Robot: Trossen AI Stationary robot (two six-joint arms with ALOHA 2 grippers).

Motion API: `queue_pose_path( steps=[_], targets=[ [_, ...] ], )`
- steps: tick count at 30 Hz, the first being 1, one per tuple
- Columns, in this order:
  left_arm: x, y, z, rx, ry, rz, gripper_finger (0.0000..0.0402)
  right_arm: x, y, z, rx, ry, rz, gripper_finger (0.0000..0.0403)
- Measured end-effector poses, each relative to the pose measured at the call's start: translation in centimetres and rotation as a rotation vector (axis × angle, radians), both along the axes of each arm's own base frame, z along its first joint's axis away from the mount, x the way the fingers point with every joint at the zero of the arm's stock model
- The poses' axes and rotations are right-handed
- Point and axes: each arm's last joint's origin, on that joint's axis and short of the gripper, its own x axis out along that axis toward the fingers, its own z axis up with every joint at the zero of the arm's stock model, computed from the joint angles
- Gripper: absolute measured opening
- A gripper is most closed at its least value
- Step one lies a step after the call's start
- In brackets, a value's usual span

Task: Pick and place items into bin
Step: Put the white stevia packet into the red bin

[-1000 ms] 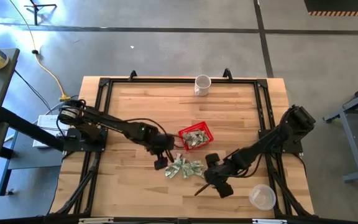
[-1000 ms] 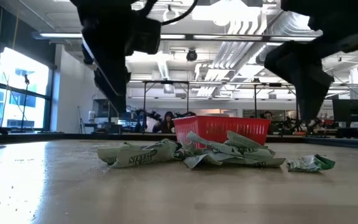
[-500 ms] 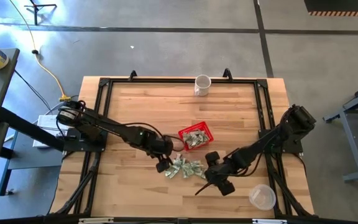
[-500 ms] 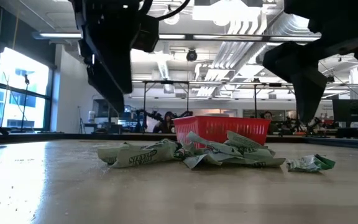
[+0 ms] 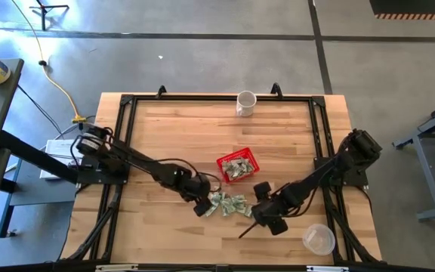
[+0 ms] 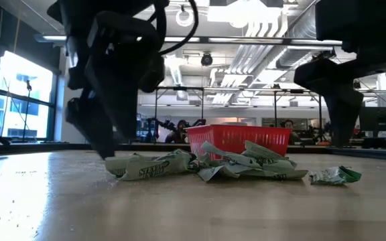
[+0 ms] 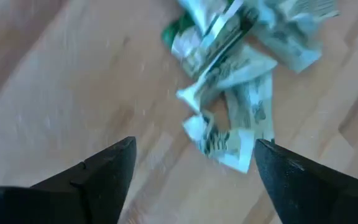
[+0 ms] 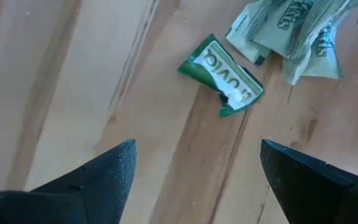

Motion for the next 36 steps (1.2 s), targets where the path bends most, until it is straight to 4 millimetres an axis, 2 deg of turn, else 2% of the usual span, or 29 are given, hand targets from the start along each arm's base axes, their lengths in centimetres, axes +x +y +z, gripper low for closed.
queue_pose_path(
  steps=[4,9,15,20,24,26,30,33,36],
  targets=[
    [-0.3,-0.7,-0.9,-0.020,0.061,0.125,0.0307,-0.4,0.1,-0.1,-0.061,-0.006,-0.017,0.0332],
    [0.3,-1.3,-1.4,-0.070,0.031,0.223,0.0244,-0.7,0.1,-0.1,-0.110,-0.012,-0.026,0.0332],
    [1.1,-1.4,-2.2,-0.050,-0.008,0.287,0.0197,-1.0,0.3,-0.1,-0.099,0.000,-0.104,0.0332],
    [0.9,-1.8,-3.7,0.004,0.035,0.247,0.0145,-1.3,0.3,-0.2,-0.076,0.027,-0.250,0.0332],
    [0.4,-2.0,-3.7,0.061,0.060,0.177,0.0070,-1.6,0.6,-0.2,-0.061,0.031,-0.320,0.0332],
    [0.2,-1.9,-3.1,0.077,0.056,0.132,0.0028,-1.9,0.9,-0.2,-0.050,0.034,-0.345,0.0332],
    [-0.8,-0.4,-0.8,0.109,0.071,0.084,0.0034,-2.4,1.5,-0.2,-0.022,0.041,-0.435,0.0332],
    [-0.3,1.3,3.5,0.183,-0.025,0.093,0.0041,-3.0,2.0,-0.2,-0.003,0.068,-0.532,0.0332],
    [0.5,3.5,6.9,0.294,-0.148,0.048,0.0023,-3.9,2.6,-0.3,0.002,0.076,-0.634,0.0332]
  ],
)
